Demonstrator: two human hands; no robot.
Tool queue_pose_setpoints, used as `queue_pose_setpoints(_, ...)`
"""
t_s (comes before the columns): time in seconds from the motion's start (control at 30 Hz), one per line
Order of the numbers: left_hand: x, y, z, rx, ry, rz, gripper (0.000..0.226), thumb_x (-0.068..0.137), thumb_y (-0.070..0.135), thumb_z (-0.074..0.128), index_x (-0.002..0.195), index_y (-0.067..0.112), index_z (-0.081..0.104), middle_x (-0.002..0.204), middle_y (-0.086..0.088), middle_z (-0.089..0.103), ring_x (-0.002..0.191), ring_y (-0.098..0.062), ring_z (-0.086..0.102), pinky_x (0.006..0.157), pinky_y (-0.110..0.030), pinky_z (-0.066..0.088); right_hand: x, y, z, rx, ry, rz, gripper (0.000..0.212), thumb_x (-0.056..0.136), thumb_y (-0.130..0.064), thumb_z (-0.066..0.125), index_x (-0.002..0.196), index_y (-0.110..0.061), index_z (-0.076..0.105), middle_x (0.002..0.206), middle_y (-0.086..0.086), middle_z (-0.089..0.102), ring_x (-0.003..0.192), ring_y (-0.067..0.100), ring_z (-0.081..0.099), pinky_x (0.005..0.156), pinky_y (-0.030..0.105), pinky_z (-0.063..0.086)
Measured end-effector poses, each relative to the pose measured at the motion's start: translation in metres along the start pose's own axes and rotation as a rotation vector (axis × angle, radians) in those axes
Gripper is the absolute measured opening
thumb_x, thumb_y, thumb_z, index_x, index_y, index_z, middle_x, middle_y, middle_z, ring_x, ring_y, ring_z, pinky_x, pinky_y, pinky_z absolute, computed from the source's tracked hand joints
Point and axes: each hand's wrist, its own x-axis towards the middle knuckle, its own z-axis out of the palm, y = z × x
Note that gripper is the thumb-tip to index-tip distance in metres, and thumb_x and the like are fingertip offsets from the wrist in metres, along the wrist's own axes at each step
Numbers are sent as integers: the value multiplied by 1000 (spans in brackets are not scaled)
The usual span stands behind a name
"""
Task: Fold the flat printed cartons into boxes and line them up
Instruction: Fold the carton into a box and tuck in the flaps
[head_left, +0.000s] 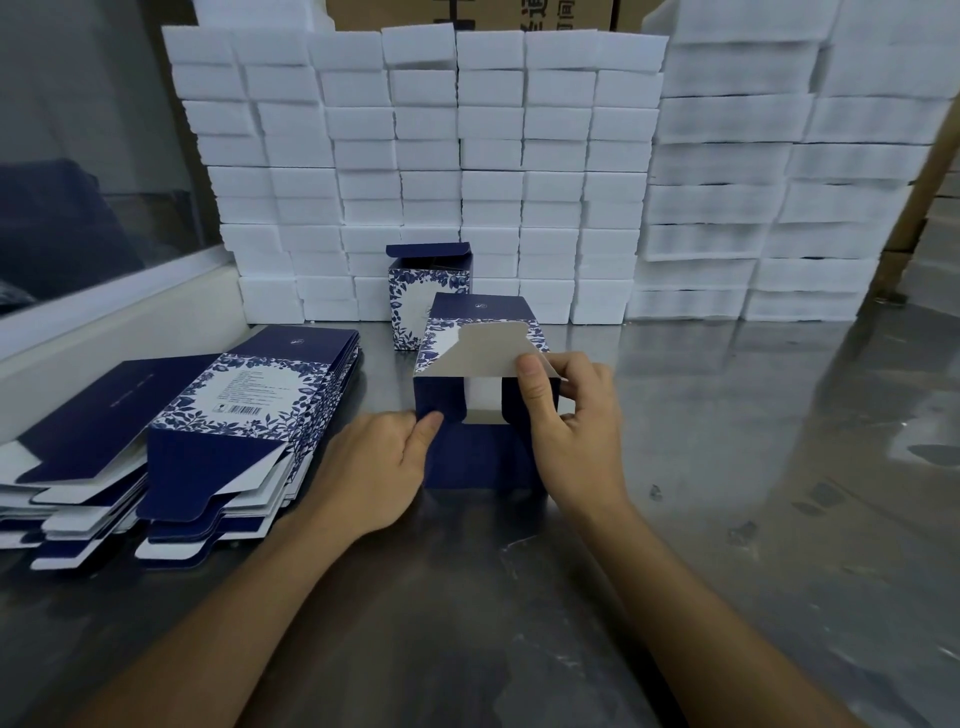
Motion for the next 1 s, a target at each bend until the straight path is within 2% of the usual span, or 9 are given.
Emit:
queue_pose_setpoints(0.1,0,-3,0,-17,-70,-35,46,97,47,45,59,21,45,55,4,50,55,-22,53,53,-34,38,0,0,-1,10,8,4,39,76,-77,47,90,-42,59,108,-9,53,102,-5,57,82,27,55)
queue_pose_setpoints(0.23,0,-5,1,148,-298,4,37,100,45,42,109,21,68,110,0,61,99,-23,57,81,-38,47,0,1,-1,19,9,3,39,77,-77,47,90,-43,60,108,-9,53,102,-6,57,79,13,46)
queue_pose_setpoints(0.3,0,-6,1,170,-299,23,36,101,40,43,114,18,68,119,-1,56,104,-24,54,85,-36,44,0,1,-1,27,5,8,39,76,-77,47,90,-43,60,108,-10,53,103,-6,57,78,15,48)
queue_pose_setpoints(0.37,0,-6,1,183,-291,21,34,101,36,44,111,13,68,118,-3,55,102,-26,54,82,-35,43,0,2,-1,30,4,7,38,77,-78,47,89,-44,60,108,-10,53,103,-7,56,81,18,50)
queue_pose_setpoints(0.47,1,-8,1,208,-311,6,34,102,32,44,105,8,68,115,-6,54,102,-29,54,82,-36,42,-1,1,0,27,15,-5,41,75,-80,47,88,-43,60,106,-10,53,101,-7,56,78,9,45)
queue_pose_setpoints(0.6,0,-7,-1,150,-348,-8,34,99,41,49,110,17,70,118,-1,56,107,-23,53,89,-39,43,-1,1,0,28,12,10,34,80,-75,49,89,-44,60,106,-11,53,101,-5,57,84,22,49)
queue_pose_setpoints(0.7,0,-7,-1,142,-347,-27,45,98,50,42,105,17,71,112,1,58,101,-20,55,86,-39,45,0,-1,-1,56,22,10,30,93,-66,45,89,-41,62,102,-11,53,97,-6,55,81,9,40)
queue_pose_setpoints(0.83,-3,-3,0,-40,-201,-57,68,87,69,27,87,11,62,92,2,54,81,-16,56,72,-38,46,3,2,-2,112,1,64,30,95,-55,46,93,-33,67,103,-10,56,100,-4,56,81,7,39)
queue_pose_setpoints(1.0,-2,-1,0,-262,43,-35,51,89,69,29,116,29,44,111,14,54,95,2,55,77,-29,49,4,10,-2,52,-25,40,12,101,-31,55,107,-32,66,117,-9,57,106,-3,56,82,10,46)
